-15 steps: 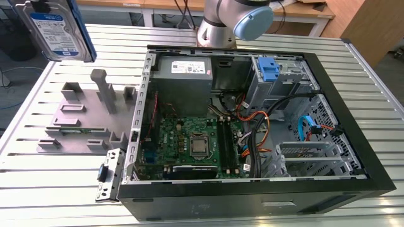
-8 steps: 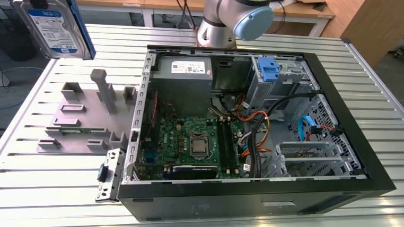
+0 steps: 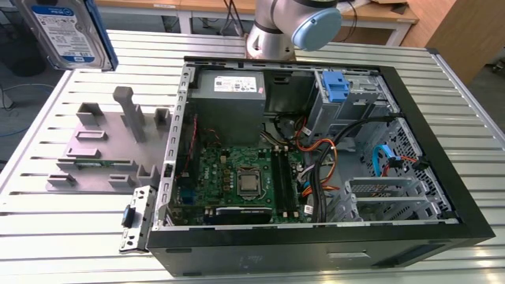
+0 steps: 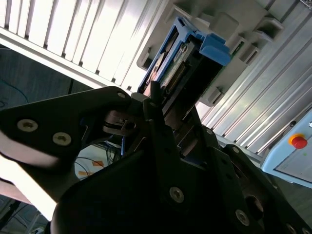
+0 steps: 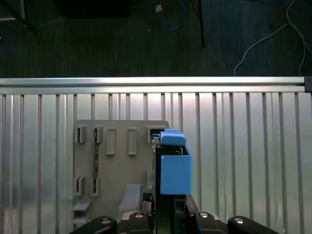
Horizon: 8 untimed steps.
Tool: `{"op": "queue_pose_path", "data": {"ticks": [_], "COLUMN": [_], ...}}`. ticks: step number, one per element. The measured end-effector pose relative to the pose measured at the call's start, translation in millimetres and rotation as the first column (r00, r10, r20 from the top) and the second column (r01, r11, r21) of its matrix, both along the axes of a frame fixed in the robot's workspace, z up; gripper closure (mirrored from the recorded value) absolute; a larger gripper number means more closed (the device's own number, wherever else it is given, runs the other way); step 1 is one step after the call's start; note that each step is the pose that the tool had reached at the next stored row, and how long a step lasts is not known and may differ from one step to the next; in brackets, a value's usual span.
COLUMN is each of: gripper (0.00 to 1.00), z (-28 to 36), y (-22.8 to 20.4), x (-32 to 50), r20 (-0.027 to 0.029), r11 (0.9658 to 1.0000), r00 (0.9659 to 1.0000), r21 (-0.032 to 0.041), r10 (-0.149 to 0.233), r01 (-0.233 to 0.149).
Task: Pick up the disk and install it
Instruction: 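Pick up the disk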
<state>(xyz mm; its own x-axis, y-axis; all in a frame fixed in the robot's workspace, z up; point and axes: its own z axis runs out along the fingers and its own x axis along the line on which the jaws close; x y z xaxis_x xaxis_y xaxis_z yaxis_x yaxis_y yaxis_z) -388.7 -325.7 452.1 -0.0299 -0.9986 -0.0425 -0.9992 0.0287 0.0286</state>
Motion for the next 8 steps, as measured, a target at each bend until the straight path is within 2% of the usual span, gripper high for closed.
{"op": "queue_pose_path", "data": {"ticks": [8], "gripper": [0.65], "z": [10.3], "y": [0.1], "x": [0.0], "r20": [0.0001], "r11": [1.0000], "r00": [1.0000], "r21": [-0.0008], "r10": [0.000], "r01": [0.000]}}
